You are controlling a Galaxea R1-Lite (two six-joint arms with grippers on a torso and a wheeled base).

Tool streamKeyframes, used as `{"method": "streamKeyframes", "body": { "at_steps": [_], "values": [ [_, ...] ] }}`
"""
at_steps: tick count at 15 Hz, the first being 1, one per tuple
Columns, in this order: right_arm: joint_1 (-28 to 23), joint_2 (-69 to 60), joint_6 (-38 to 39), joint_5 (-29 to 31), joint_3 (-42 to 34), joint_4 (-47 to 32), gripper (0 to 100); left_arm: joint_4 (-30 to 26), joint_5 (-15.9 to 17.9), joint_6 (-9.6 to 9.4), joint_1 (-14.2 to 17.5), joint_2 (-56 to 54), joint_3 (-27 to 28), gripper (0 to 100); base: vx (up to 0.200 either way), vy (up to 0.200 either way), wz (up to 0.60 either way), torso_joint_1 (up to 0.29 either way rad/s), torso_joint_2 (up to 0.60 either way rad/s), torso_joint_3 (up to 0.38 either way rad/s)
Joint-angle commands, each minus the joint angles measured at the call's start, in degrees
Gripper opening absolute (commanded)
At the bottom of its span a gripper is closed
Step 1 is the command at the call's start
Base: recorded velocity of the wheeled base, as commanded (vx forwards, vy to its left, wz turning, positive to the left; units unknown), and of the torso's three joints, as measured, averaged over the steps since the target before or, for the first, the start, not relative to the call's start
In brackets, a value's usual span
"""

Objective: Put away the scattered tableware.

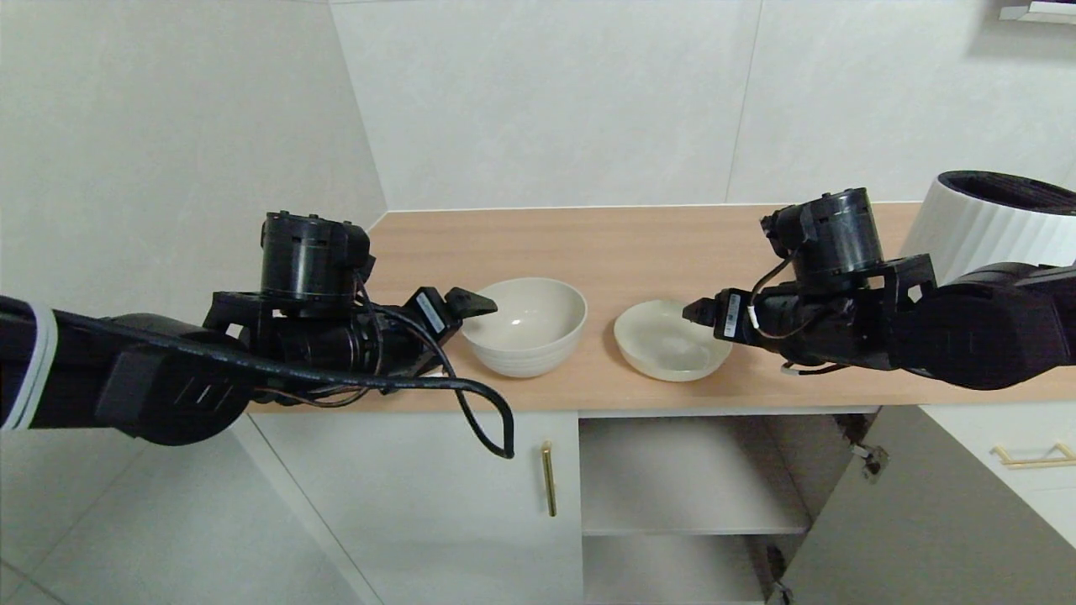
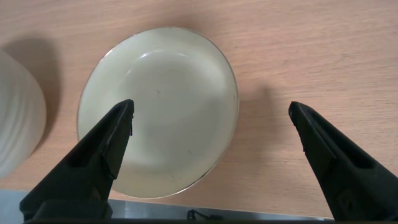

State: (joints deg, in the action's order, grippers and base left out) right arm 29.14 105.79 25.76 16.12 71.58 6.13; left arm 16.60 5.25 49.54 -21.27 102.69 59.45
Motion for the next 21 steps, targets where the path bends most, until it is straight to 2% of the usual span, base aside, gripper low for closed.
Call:
{"method": "streamKeyframes", "body": {
  "at_steps": [1, 6, 7, 17, 21],
  "values": [
    [0.0, 0.0, 0.0, 0.0, -0.2, 0.0, 100, 0.0, 0.0, 0.03, -0.1, 1.3, 0.7, 100, 0.000, 0.000, 0.00, 0.000, 0.00, 0.000],
    [0.0, 0.0, 0.0, 0.0, -0.2, 0.0, 100, 0.1, -0.1, -0.15, -0.4, 1.3, 0.8, 100, 0.000, 0.000, 0.00, 0.000, 0.00, 0.000],
    [0.0, 0.0, 0.0, 0.0, -0.2, 0.0, 100, 0.0, -0.1, -0.15, -0.5, 1.3, 0.8, 0, 0.000, 0.000, 0.00, 0.000, 0.00, 0.000],
    [0.0, -0.1, -0.3, 0.2, -0.3, 0.0, 100, 0.3, -0.1, -0.06, -0.5, 0.7, 0.8, 0, 0.000, 0.000, 0.00, 0.000, 0.00, 0.000],
    [0.0, 1.7, -0.7, 2.3, -0.2, -0.1, 100, 0.2, -0.1, -0.06, -0.5, 0.8, 0.7, 0, 0.000, 0.000, 0.00, 0.000, 0.00, 0.000]
  ]
}}
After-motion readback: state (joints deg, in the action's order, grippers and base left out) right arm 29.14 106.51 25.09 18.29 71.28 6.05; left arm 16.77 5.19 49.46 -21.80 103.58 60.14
